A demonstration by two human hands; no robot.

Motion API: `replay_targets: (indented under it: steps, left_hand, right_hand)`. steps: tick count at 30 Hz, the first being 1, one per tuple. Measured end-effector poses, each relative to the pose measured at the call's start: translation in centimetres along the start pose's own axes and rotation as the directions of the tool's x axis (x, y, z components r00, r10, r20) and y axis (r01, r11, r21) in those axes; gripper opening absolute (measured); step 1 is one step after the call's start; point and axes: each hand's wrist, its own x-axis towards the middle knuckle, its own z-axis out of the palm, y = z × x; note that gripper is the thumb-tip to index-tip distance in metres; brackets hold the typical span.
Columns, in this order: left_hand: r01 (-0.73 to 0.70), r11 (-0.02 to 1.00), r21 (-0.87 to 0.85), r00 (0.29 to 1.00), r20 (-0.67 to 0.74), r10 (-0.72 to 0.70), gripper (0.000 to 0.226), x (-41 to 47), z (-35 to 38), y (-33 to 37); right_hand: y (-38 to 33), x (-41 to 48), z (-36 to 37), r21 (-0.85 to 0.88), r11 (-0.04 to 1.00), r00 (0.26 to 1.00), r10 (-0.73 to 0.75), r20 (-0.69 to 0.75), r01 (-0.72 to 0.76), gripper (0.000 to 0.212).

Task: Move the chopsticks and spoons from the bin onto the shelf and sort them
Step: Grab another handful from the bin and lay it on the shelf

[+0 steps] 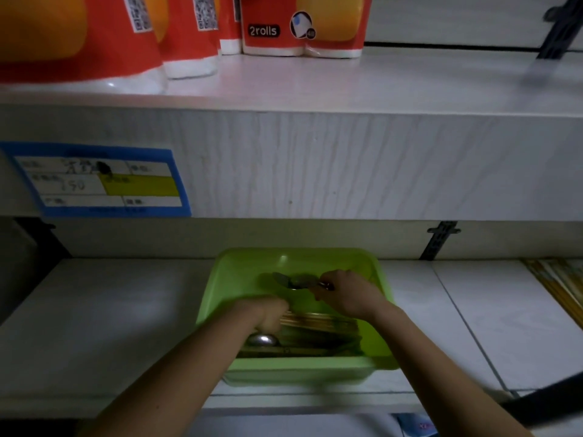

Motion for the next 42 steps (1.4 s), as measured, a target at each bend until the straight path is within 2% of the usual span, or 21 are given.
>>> replay_targets:
  steps: [5,9,12,14,17,18,21,24,27,29,33,38,42]
  left_hand:
    - [-0.012,0.994,-0.11,0.991,-0.136,-0.003,0.034,-0.6,-1.4,-1.1]
    - [-0.029,0.985,-0.172,0.98,-0.199,-0.006,0.036,-1.4,-2.4,-1.6]
    - [-0.085,0.921,-0.379,0.985,-0.17,0.022,0.02,-2.6,-3.6,-1.9]
    - [-0.139,0.871,-0.471,0.984,-0.167,0.066,0.02,-3.7,-4.6,-2.1]
    - [-0.192,0.785,-0.588,0.977,-0.188,0.098,0.021,-5.4,-5.6,-2.0]
    - [-0.204,0.719,-0.665,0.975,-0.202,0.09,0.021,-5.9,-5.8,-1.9]
    - [-0.228,0.414,-0.881,0.973,-0.221,0.065,0.011,-7.4,-5.9,-1.2]
    - [-0.254,0.236,-0.938,0.967,-0.242,0.075,0.01,-8.8,-5.4,-0.1]
    - [-0.284,0.137,-0.949,0.958,-0.276,0.074,0.012,-9.8,-4.7,1.3]
    - [-0.31,0.137,-0.941,0.95,-0.304,0.068,0.013,-10.4,-4.2,2.5]
    - [-0.363,0.27,-0.892,0.932,-0.349,0.101,0.018,-11.5,-2.9,5.3]
    - [-0.402,0.354,-0.844,0.915,-0.359,0.183,0.016,-12.3,-1.1,9.9]
    - [-0.427,0.373,-0.824,0.9,-0.346,0.265,0.014,-12.1,0.6,14.5]
  right_hand:
    - [0.0,-0.2,-0.4,0.091,0.996,1.0,-0.012,-0.023,0.014,0.038]
    - [0.1,-0.6,-1.3,0.209,0.976,0.991,-0.034,-0.128,0.06,0.044]
    - [0.0,-1.5,-2.6,0.333,0.937,0.97,-0.025,-0.242,0.108,0.039]
    - [0.3,-2.2,-3.2,0.445,0.889,0.953,0.035,-0.301,0.108,0.033]
    - [1.1,-3.2,-3.6,0.685,0.722,0.939,0.159,-0.306,0.101,0.031]
    - [1.3,-3.7,-3.6,0.748,0.656,0.937,0.187,-0.295,0.104,0.032]
    - [1.5,-5.5,-3.3,0.887,0.446,0.941,0.233,-0.246,0.122,0.032]
    - [1.4,-7.5,-2.7,0.976,0.158,0.942,0.276,-0.189,0.15,0.03]
    - [1.1,-9.6,-1.8,0.985,-0.017,0.932,0.329,-0.154,0.169,0.029]
    - [1.0,-11.2,-1.0,0.98,-0.059,0.915,0.373,-0.155,0.189,0.029]
    - [1.4,-14.7,0.6,0.968,-0.098,0.871,0.465,-0.16,0.23,0.029]
    - [2.9,-20.1,1.9,0.963,-0.038,0.814,0.544,-0.204,0.267,0.03]
    - [5.7,-24.8,2.5,0.962,0.022,0.762,0.605,-0.231,0.273,0.03]
